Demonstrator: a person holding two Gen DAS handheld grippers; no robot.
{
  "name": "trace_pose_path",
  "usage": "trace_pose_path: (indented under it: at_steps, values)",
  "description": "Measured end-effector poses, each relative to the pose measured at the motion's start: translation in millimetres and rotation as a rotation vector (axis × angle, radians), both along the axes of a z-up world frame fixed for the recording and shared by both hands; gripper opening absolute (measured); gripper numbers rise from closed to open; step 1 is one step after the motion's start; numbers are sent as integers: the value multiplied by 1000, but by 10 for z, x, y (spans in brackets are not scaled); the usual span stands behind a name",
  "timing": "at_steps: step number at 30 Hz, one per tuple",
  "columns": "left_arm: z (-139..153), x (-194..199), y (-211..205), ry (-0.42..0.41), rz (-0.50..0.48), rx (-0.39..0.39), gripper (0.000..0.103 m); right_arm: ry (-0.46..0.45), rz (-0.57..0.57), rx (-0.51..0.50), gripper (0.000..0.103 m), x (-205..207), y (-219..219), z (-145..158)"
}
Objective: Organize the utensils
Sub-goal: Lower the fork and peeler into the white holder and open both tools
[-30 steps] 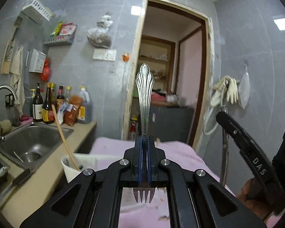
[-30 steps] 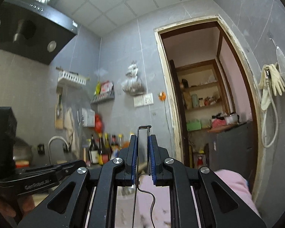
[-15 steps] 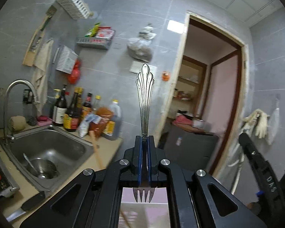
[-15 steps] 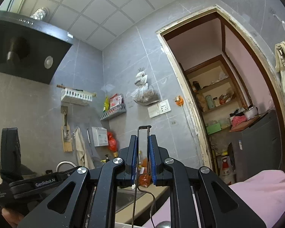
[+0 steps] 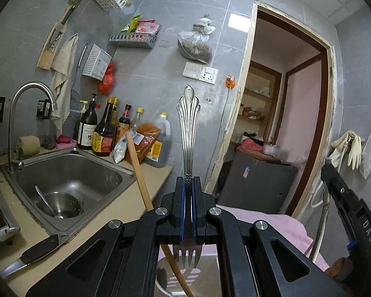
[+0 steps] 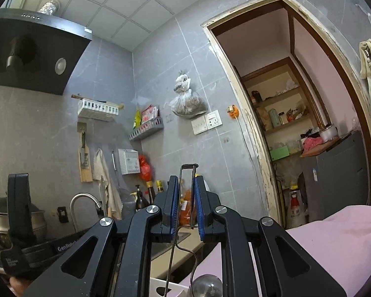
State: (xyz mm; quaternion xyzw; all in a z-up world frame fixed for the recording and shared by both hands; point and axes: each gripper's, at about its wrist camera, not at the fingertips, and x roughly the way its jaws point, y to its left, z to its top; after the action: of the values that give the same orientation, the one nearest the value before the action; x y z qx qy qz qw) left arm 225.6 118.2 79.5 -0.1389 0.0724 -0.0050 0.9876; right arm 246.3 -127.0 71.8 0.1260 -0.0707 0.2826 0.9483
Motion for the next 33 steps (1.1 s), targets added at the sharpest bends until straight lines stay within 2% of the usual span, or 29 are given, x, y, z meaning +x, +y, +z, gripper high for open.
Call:
trace_pose_path:
  at_steps: [16, 29, 31, 33]
  values:
    - [-201, 80, -28, 74, -37, -17, 3, -57, 4, -14, 11, -26, 78, 73]
    - [-243, 64, -1, 104, -75, -40, 3, -44, -12, -63, 11, -30, 168, 7]
    - [-223, 39, 4, 95, -72, -42, 6, -39, -23, -65, 15, -55, 143, 16]
    - [-198, -9, 18, 72, -66, -53, 17, -30, -42, -66, 26, -84, 106, 38]
